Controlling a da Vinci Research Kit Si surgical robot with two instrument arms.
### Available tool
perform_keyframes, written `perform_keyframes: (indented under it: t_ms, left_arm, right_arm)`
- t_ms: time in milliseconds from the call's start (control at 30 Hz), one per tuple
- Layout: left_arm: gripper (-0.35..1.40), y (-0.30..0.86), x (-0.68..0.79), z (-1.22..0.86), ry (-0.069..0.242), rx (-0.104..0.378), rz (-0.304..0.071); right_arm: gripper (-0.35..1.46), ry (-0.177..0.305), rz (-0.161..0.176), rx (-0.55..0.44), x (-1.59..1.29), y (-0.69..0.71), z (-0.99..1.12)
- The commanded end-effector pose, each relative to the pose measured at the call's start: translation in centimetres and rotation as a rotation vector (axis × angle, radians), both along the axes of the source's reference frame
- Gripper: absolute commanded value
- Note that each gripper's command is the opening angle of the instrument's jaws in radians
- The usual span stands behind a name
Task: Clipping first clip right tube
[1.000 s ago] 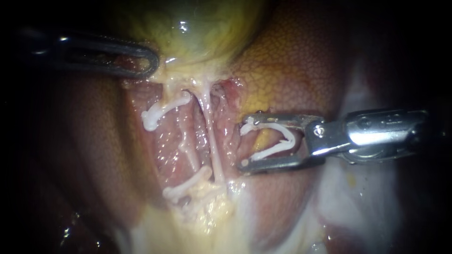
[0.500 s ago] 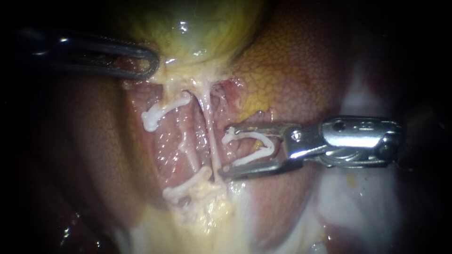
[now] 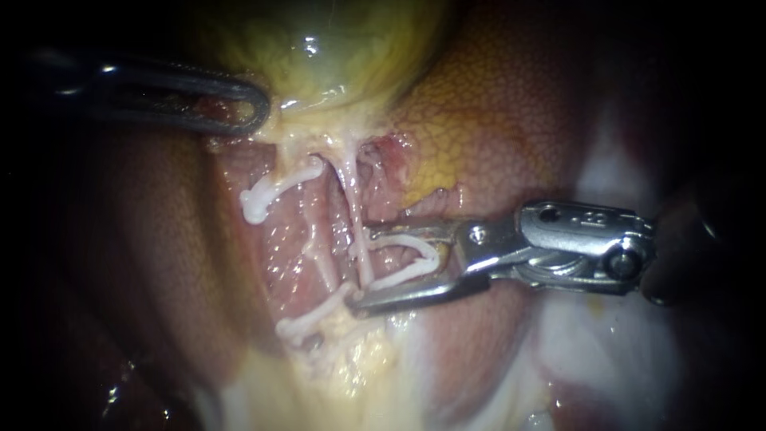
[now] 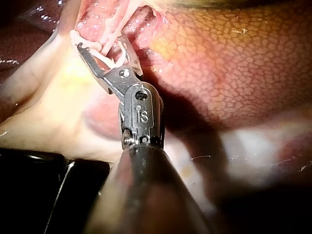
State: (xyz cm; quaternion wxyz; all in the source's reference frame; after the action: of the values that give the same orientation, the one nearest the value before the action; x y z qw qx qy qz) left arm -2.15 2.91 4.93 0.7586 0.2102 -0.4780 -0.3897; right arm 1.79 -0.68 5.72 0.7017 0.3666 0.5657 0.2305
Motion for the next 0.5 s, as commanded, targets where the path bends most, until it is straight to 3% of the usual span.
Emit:
perform_keyframes:
  t_ms: [33,500]
  left_arm:
    - [-0.35,0.0,0.0,0.0,0.0,0.0,0.0]
    - [-0.35,0.0,0.0,0.0,0.0,0.0,0.0]
  right_arm:
    - [0.49,0.005,-0.009,0.008,0.01,-0.02,0.01]
    - [0.47,0.185,-0.042,0.168,0.1,-0.08,0.01]
